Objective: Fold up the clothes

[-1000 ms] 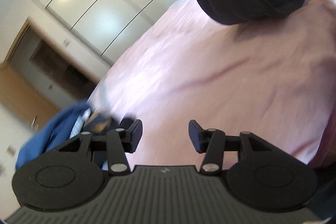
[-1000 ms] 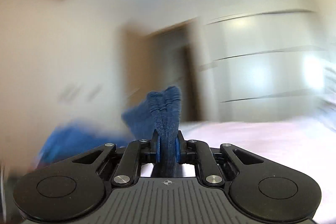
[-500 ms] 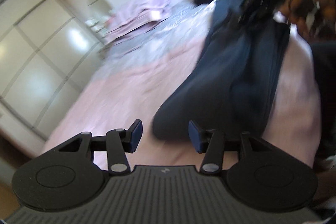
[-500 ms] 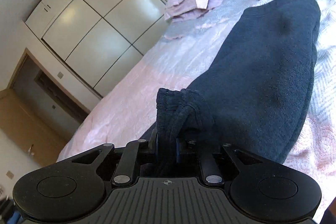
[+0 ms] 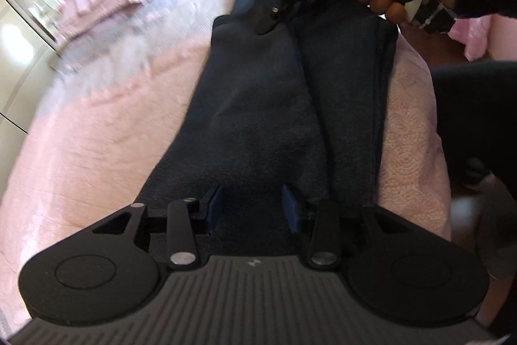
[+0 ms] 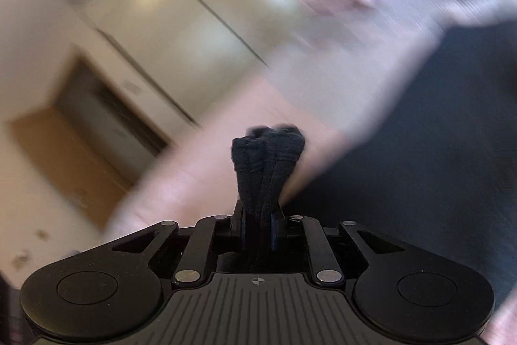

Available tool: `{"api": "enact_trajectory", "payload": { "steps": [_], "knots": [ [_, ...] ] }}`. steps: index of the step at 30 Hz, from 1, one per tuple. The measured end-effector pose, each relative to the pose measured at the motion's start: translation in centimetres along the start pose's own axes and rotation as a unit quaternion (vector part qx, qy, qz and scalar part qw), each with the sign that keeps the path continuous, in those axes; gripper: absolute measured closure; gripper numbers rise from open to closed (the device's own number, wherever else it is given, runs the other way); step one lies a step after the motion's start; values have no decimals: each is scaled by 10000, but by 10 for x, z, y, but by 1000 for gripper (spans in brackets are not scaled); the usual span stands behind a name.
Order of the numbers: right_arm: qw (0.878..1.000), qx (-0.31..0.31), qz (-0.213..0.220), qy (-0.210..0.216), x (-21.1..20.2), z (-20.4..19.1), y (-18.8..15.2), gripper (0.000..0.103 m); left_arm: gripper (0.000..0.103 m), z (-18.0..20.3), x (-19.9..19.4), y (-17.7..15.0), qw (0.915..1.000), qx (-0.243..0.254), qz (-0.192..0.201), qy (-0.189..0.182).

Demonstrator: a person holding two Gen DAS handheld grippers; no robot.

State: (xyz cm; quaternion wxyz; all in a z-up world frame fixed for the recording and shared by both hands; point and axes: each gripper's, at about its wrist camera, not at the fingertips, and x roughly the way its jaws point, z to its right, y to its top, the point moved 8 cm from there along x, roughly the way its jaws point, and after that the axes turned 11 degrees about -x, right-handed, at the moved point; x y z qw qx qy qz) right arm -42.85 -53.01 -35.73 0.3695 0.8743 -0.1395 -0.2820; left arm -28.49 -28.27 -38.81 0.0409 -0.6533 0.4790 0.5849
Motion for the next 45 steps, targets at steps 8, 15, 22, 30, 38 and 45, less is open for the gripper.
{"api": "enact_trajectory", "payload": {
  "steps": [8, 15, 22, 30, 38, 45],
  "knots": [
    [9924, 409, -1125, -274, -5, 6, 5, 76, 67, -4, -5, 52, 9827, 641, -1733, 98],
    [9844, 919, -1461, -341, -71, 21, 46, 60, 57, 2, -16, 136, 9754, 431, -2146, 247],
    [9849, 1009, -1195, -743, -130, 78, 75, 55, 57, 30, 20, 186, 9675, 690, -2432, 83],
    [9802, 1255, -1237, -901, -157, 110, 72, 55, 57, 50, 49, 204, 9683, 763, -2374, -160],
    [9790, 867, -1455, -1138, -155, 68, 64, 55, 57, 26, 44, 156, 9783, 473, -1999, -279],
    [9740, 536, -1579, -1534, -121, -3, 36, 55, 57, -26, 36, 54, 9854, -173, -1634, -449]
  ]
}}
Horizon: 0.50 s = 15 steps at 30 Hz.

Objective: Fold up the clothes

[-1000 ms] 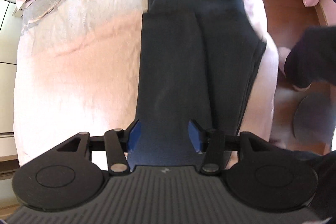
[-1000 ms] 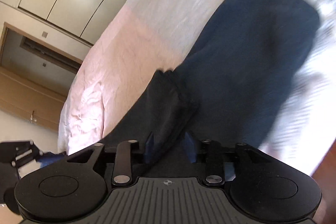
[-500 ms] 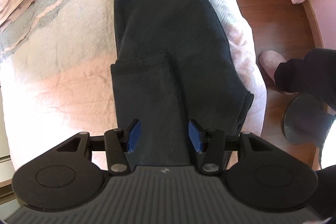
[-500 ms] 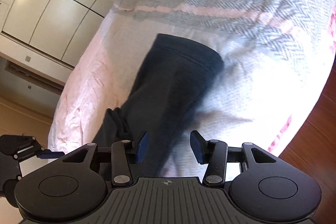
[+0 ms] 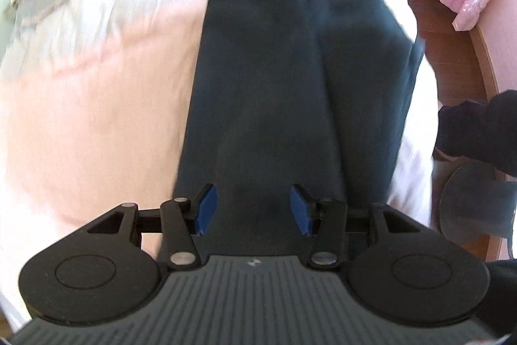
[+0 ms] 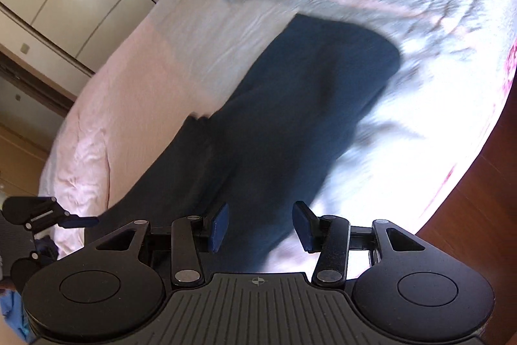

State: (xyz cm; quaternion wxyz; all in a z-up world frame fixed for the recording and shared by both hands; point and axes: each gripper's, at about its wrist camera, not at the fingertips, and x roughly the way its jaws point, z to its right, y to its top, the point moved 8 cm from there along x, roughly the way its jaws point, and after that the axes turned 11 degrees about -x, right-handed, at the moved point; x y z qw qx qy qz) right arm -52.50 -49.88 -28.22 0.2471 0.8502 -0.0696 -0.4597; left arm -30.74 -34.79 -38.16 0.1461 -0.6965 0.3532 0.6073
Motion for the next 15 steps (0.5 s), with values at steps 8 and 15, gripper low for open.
{"api": "enact_trajectory", "payload": {
  "steps": [8, 15],
  "knots": [
    [9997, -232, 50, -83, 67, -96, -10, 55, 56, -23, 6, -56, 9928, -455, 725, -832],
    [9961, 618, 28, -632, 98, -84, -24, 51, 55, -57, -10, -75, 9807, -970, 1128, -1268]
  ]
}}
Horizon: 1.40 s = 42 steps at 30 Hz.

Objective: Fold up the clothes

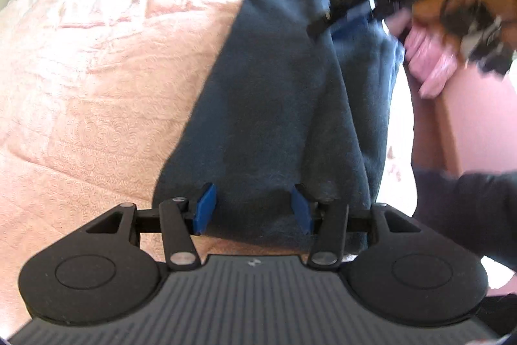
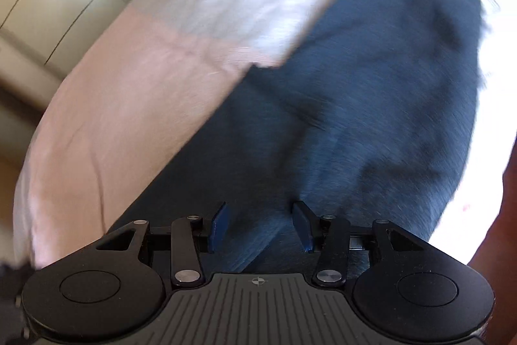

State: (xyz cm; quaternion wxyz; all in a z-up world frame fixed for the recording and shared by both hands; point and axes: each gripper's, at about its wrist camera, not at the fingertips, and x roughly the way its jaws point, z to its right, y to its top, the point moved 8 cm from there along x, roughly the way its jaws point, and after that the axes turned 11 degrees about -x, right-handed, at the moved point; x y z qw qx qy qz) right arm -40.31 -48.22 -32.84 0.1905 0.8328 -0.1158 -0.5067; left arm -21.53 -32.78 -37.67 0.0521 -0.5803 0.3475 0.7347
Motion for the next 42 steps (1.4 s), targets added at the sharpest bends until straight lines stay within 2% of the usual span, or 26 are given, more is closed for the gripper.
{"api": "enact_trajectory", "payload": {
  "steps": [1, 5, 9, 13, 16, 21, 24, 25, 26, 29, 30, 32, 34, 39, 42],
  "knots": [
    [9999, 161, -13, 11, 2, 3, -2, 45, 54, -8, -1, 3, 9999, -44, 83, -61],
    [9991, 357, 7, 223, -4, -3, -19, 43, 51, -36, 10, 21, 9991, -228, 230, -260],
    [9958, 481, -31, 778, -7, -26, -42, 43, 52, -46, 34, 27, 9958, -363, -186, -816],
    [9861, 897, -181, 1383, -1, -63, -68, 43, 54, -54, 35, 24, 9889, -540, -534, -1278],
    [9820, 863, -394, 1633, 9, -86, -89, 43, 54, -59, 33, 22, 9824, -807, -730, -1516],
    [9779, 868, -242, 1888, 25, -96, -93, 43, 53, -60, 34, 19, 9804, -802, -933, -1540],
    [9732, 1210, -72, 1953, 29, -91, -90, 43, 53, -60, 36, 19, 9791, -735, -1057, -1573],
    [9719, 1303, -41, 1961, 29, -90, -90, 53, 53, -61, 35, 18, 9789, -672, -1087, -1597],
    [9718, 1352, -61, 1933, 30, -91, -92, 78, 54, -62, 36, 17, 9786, -619, -1100, -1628],
    [9665, 1703, -44, 1922, 28, -89, -96, 89, 82, -68, 36, 14, 9768, -629, -1090, -1730],
    [9644, 1816, -25, 1923, 21, -90, -102, 90, 86, -71, 35, 12, 9764, -657, -1079, -1751],
    [9597, 2059, 13, 1914, 17, -93, -104, 91, 90, -77, 24, 5, 9753, -730, -1024, -1813],
    [9558, 2189, 77, 1961, 8, -103, -106, 92, 91, -80, 8, -7, 9772, -583, -972, -1795],
    [9590, 2108, 54, 1893, -2, -134, -127, 92, 91, -99, -6, -32, 9741, -923, -870, -1871],
    [9596, 2156, 29, 1806, 2, -138, -130, 92, 91, -103, -9, -35, 9762, -859, -756, -1844]
  ]
}}
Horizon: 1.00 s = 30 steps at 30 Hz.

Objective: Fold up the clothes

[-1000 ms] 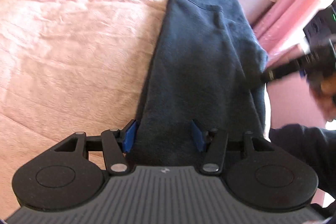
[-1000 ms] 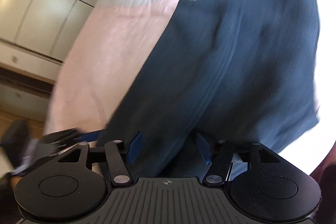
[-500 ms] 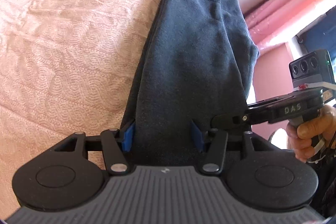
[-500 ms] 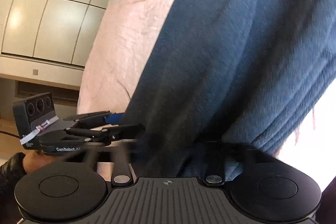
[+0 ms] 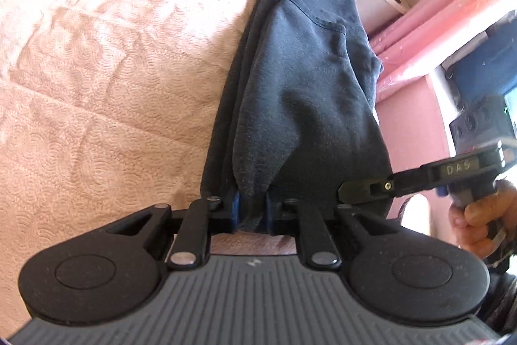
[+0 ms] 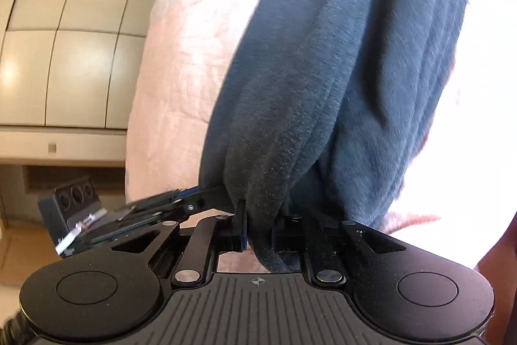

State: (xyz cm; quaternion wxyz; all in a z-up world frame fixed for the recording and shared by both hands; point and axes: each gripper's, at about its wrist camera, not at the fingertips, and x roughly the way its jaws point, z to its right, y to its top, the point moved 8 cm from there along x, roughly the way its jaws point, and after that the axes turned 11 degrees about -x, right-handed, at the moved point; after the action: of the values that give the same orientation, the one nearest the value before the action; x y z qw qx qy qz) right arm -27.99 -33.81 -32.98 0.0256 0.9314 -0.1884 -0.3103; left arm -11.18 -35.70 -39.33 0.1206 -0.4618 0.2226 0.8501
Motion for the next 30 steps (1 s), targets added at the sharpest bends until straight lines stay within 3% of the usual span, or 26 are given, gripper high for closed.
{"api": "enact_trajectory", "payload": {
  "steps": [8, 12, 13, 15, 17, 22, 26, 30],
  "knots": [
    [9974, -345, -629, -52, 18, -13, -13, 92, 91, -14, -8, -25, 10000, -81, 33, 8],
    [9988, -216, -434, -94, 6, -10, -7, 91, 88, -9, -18, -8, 9999, 134, -58, -70],
    [9991, -241, -342, -111, -2, -11, -7, 81, 88, -7, -22, -3, 9997, 199, -81, -98],
    [9993, -317, -70, -188, -13, -17, -4, 46, 79, -4, -29, 7, 9994, 308, -47, -155],
    [9982, -428, 228, -340, -26, -19, 1, 37, 72, -1, -35, 21, 9991, 341, 1, -264],
    [9910, -371, 1019, -790, -48, -3, 28, 37, 69, 5, -18, 48, 9981, 167, 10, -595],
    [9818, -544, 1430, -1128, -40, 18, 70, 37, 70, 7, 26, 41, 9973, 279, -488, -478],
    [9779, -582, 1264, -1563, 8, 34, 96, 41, 91, 7, 24, 26, 9981, 417, -359, -282]
  ]
}}
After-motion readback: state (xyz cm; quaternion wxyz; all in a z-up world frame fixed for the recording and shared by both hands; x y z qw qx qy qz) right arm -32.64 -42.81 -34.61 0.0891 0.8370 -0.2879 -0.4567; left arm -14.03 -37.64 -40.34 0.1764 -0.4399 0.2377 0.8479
